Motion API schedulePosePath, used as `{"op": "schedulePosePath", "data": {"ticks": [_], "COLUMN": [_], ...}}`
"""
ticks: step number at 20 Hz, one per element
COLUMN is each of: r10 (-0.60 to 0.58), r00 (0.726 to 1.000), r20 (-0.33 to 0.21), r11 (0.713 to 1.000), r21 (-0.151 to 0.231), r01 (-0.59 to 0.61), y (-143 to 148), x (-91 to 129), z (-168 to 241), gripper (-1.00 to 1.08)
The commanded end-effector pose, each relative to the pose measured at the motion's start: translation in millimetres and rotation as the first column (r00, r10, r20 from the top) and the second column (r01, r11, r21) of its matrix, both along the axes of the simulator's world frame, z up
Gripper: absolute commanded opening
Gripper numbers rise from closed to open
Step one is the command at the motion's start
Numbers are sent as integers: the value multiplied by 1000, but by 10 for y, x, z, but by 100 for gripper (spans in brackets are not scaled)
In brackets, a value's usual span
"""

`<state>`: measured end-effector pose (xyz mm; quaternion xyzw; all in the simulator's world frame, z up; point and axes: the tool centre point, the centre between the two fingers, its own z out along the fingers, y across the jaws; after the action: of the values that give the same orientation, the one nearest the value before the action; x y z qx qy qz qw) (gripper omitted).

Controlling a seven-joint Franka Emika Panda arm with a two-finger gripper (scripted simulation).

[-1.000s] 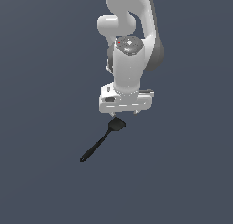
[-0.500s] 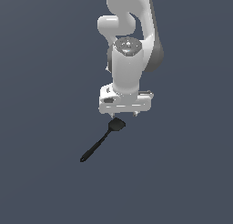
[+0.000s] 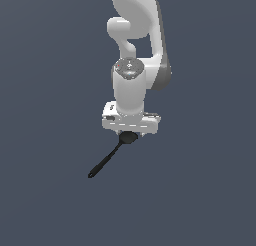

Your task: Pick up the object and move it to a goal position.

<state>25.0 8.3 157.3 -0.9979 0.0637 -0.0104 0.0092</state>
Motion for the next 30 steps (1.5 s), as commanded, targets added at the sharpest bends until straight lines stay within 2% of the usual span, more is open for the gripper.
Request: {"op": "schedulePosePath", "data": {"ticks": [1,4,10,18,22,30], "r10": [-75,-180,-349,-468,-487,-484], "r00": [997,984,937,884,873,875], "r20": [-5,-11,-19,-22,-22,-22], "r11": [997,984,937,884,874,875], "r21": [1,0,-6,-15,-17,-17], "r01": [75,180,349,467,486,484], "y": [-99,-239,-481,-668,-699,-697], "x": [42,96,164,198,202,196], "z": [-130,-312,-623,-860,-900,-1024], "gripper": [100,100,100,100,100,100]}}
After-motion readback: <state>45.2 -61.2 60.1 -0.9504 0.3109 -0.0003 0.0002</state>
